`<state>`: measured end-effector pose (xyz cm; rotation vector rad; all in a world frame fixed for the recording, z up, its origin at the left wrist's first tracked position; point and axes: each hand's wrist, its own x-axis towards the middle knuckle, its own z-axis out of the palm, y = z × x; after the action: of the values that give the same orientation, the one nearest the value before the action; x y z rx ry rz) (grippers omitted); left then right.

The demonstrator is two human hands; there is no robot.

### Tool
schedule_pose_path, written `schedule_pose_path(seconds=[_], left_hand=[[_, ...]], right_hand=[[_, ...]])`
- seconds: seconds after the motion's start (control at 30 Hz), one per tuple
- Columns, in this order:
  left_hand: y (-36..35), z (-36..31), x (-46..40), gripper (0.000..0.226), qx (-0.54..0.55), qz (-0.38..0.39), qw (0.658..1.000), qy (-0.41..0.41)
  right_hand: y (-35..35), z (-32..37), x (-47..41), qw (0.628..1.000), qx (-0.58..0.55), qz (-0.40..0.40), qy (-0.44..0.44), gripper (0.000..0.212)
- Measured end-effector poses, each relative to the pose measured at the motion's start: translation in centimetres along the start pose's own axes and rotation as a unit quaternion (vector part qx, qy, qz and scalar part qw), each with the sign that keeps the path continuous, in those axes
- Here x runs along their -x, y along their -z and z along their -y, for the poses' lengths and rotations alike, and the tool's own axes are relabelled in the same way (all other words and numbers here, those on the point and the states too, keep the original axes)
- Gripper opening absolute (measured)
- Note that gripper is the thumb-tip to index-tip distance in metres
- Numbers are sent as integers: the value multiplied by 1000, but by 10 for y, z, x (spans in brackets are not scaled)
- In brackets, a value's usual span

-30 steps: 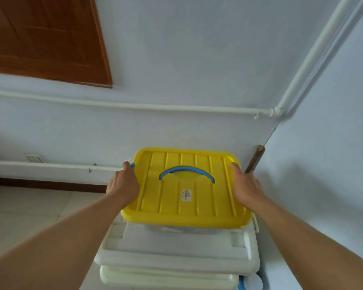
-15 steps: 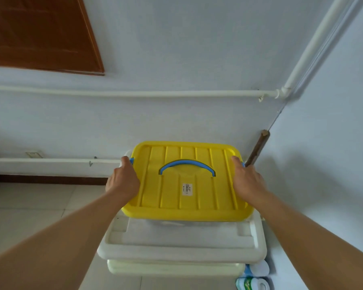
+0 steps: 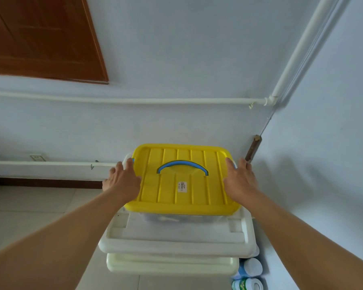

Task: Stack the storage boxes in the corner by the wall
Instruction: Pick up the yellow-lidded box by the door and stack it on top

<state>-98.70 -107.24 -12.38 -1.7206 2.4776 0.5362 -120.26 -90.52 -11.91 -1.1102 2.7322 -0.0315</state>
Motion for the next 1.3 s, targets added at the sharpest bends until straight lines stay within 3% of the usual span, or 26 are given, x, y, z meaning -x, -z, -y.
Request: schedule_pose_path(seconds=[0.43, 0.83, 1.1, 1.3], left_hand=[[60, -2, 78, 65, -48, -12, 997, -65], [65, 55, 182, 71, -92, -16, 972, -217], [46, 83, 264, 62, -85, 2, 957, -278], [11, 74, 345, 70, -114, 29, 938, -327]], right_hand=[[58, 12, 84, 997, 8, -66, 25, 55], [47, 36, 262, 991, -7, -122, -58, 52], [28, 33, 388, 985, -12, -94, -141, 55], [5, 4, 484, 976, -18, -94, -193, 59]])
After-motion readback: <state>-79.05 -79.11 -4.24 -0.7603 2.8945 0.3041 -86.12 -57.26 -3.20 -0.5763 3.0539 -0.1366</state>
